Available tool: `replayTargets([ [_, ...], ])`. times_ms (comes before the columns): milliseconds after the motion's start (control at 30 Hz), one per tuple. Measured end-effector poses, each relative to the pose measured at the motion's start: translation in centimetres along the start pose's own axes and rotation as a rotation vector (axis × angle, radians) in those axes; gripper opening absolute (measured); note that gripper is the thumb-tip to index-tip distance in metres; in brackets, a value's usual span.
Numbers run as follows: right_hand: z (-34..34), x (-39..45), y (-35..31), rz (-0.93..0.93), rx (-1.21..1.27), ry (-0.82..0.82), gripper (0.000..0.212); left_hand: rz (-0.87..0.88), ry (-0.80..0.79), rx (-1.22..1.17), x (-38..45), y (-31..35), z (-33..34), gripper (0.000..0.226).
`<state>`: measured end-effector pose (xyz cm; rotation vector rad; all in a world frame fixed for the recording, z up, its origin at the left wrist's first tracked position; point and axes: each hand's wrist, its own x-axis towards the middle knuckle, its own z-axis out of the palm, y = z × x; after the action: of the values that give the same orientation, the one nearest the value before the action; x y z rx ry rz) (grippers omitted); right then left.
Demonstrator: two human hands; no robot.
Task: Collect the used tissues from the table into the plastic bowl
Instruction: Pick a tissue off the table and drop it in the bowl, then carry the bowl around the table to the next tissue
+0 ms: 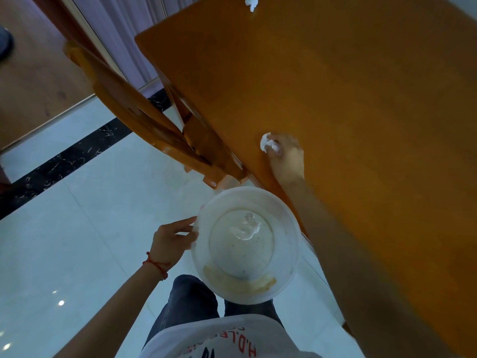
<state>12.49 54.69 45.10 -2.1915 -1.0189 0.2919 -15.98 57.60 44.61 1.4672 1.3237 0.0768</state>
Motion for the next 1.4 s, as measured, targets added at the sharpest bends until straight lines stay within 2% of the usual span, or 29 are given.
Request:
replayTargets([
  [133, -1.2, -8.9, -1.2, -0.123, 0.076, 0.077, 0.021, 0.004, -0.006, -0.011, -0.2, 0.1, 0.0, 0.033],
  [167, -1.1, -11.1, -1.0, -0.114, 0.086, 0.036, 0.018, 0.007, -0.008, -0.013, -0.3, 0.1, 0.0, 0.033],
  [267, -0.5, -16.0, -0.3, 0.111, 0.147, -0.233, 0.02, 0.018, -0.01, -0.01, -0.6, 0.2, 0.2, 0.034],
  [333, 0.1, -17.8, 0.3, 0.136, 0.066, -0.335, 0.03, 0.021, -0.01, -0.016, -0.8, 0.3, 0.2, 0.034],
  [400, -0.1, -18.5, 0.6, 0.111, 0.017, -0.364, 0.041, 0.014, -0.005, -0.025, -1.0, 0.4, 0.3, 0.035],
  [500, -1.4, -18.6, 1.2, 0.064, -0.031, -0.332, 0.046, 0.01, 0.018, -0.041, -1.3, 0.3, 0.5, 0.036],
  [700, -4.0, -19.0, 2.4, 0.04, 0.005, -0.13, 0.039, 0.011, 0.052, -0.063, -2.1, -0.3, 1.0, 0.036],
  [833, -4.4, -20.1, 2.8, 0.185, 0.046, -0.045, 0.051, 0.009, 0.067, -0.077, -2.7, -1.2, 1.1, 0.036],
  [900, -4.5, -20.4, 3.0, 0.306, 0.046, -0.079, 0.057, 0.012, 0.072, -0.073, -3.1, -1.7, 0.9, 0.036],
  [1000, -4.2, -20.7, 2.4, 0.437, 0.19, -0.08, 0.047, 0.011, 0.081, -0.076, -3.5, -2.8, 0.2, 0.035],
  [1133, -2.9, -20.9, 1.4, 0.462, 0.202, -0.117, 0.027, 0.004, 0.084, -0.081, -3.9, -4.7, -1.6, 0.035],
  [1400, 2.4, -21.6, -3.5, 0.431, 0.118, -0.224, 0.025, -0.022, 0.117, -0.182, -4.4, -10.2, -8.7, 0.033],
])
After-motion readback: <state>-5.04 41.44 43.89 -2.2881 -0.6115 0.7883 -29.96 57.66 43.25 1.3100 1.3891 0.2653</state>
